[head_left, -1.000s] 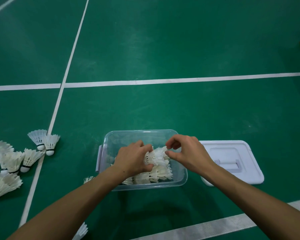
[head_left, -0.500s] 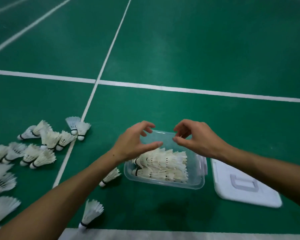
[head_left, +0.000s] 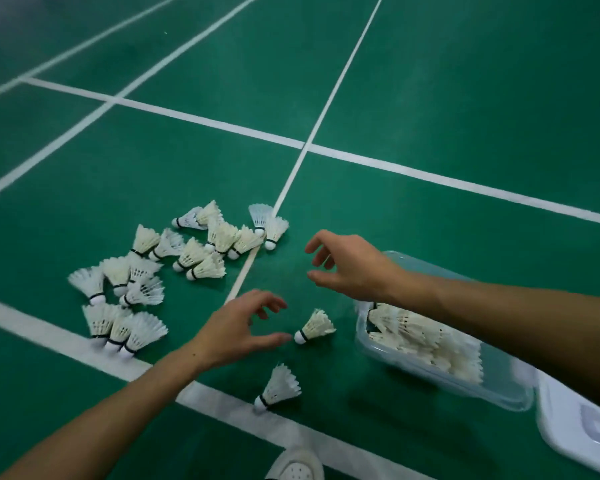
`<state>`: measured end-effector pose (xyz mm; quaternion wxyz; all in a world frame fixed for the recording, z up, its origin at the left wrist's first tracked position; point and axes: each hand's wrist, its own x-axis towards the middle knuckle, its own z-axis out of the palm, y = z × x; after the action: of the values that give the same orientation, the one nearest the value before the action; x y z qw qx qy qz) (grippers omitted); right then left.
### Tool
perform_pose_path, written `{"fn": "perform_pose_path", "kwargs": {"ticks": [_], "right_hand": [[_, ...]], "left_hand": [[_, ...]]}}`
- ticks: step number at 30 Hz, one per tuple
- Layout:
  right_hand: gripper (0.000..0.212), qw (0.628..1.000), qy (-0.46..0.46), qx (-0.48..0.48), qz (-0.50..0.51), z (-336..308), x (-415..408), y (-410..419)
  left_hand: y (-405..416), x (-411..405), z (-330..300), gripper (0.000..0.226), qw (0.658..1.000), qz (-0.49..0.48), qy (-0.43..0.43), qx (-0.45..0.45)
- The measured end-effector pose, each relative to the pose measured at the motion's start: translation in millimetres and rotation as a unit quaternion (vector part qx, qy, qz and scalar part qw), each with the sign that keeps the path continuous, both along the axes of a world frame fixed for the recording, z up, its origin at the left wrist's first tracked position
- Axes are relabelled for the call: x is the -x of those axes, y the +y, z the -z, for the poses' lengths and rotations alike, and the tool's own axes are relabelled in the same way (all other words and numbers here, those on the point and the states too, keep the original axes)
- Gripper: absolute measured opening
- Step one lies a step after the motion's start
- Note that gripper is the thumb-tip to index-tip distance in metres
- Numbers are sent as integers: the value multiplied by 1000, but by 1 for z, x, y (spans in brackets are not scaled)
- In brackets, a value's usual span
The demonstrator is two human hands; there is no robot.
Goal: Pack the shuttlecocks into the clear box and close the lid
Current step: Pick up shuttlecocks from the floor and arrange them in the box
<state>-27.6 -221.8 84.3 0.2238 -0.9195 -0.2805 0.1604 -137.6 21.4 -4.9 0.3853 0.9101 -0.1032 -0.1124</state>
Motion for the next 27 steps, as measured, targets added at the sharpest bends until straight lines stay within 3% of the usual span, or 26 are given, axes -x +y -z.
{"fn": "perform_pose_path", "kwargs": {"ticks": [5,9,14,18,22,27], "right_hand": [[48,997,16,63,-46,39,4,25],[55,990,36,122,-54,58,5,31],[70,977,78,194,-50,80,7,34],[73,957,78,267,-78,99,13,39],[47,951,68,284,-101,118,16,46],[43,952,73,274,-113,114,13,51]], "left_hand": [[1,49,44,71,988,118,82,-49],[-7,58,67,70,985,130,69,-90],[-5,52,66,36,997,48,66,-4],[36,27,41,57,995,-92,43,-3],[85,-14,22,95,984,-143,21,-106],[111,-59,17,75,956,-11,36,-292]]}}
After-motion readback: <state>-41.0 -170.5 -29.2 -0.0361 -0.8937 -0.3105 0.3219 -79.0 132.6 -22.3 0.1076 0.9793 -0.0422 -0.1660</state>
